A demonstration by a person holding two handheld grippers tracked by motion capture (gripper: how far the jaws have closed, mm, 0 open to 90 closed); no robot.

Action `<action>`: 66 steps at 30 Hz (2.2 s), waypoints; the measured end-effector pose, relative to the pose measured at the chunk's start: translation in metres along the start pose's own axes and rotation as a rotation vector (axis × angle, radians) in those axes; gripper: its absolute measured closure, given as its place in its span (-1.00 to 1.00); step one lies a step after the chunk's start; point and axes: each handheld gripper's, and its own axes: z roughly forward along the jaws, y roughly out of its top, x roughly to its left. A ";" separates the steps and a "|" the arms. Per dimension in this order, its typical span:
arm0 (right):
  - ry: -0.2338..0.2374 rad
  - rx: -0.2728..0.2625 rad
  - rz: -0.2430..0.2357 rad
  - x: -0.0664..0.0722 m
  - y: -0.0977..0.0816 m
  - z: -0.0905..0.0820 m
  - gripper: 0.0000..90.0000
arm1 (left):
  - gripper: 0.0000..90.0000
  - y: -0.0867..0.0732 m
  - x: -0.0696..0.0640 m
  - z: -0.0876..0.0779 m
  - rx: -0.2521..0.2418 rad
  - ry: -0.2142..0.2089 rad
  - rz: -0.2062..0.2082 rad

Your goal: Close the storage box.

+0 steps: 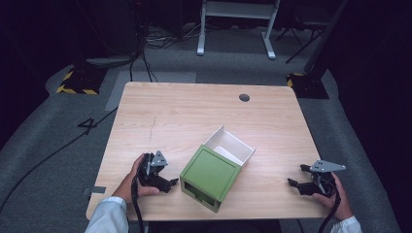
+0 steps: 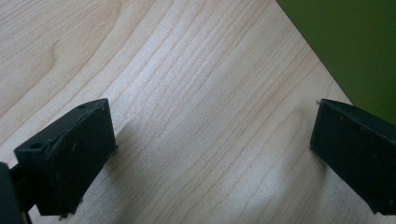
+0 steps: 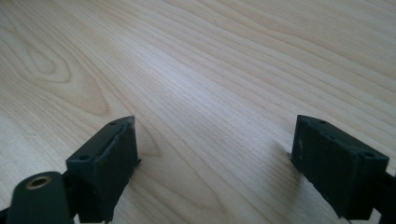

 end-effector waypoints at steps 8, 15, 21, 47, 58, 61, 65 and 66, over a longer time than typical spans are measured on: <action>-0.025 0.005 0.004 -0.003 0.002 0.000 -0.61 | -0.99 -0.001 -0.002 -0.001 0.001 0.004 -0.002; -0.035 -0.019 0.030 -0.011 0.012 0.003 -0.49 | -0.99 -0.001 -0.004 -0.001 0.000 -0.001 0.002; -0.017 -0.052 -0.008 -0.008 0.037 0.003 -0.46 | -0.99 -0.001 -0.009 -0.001 0.000 -0.012 0.011; 0.115 0.000 -0.141 0.032 0.121 0.063 0.03 | -1.00 0.010 -0.017 0.009 0.001 0.000 0.001; 0.165 -0.016 -0.195 0.040 0.124 0.073 0.26 | -0.99 0.008 -0.018 0.007 0.000 0.015 -0.014; 0.156 -0.015 -0.211 0.043 0.124 0.073 0.27 | -0.99 0.001 -0.022 0.001 -0.002 0.015 -0.016; 0.167 -0.022 -0.216 0.044 0.124 0.075 0.28 | -0.99 -0.001 -0.031 0.000 -0.001 0.014 -0.018; 0.175 -0.026 -0.217 0.044 0.125 0.075 0.29 | -0.99 -0.001 -0.031 0.000 -0.002 0.012 -0.009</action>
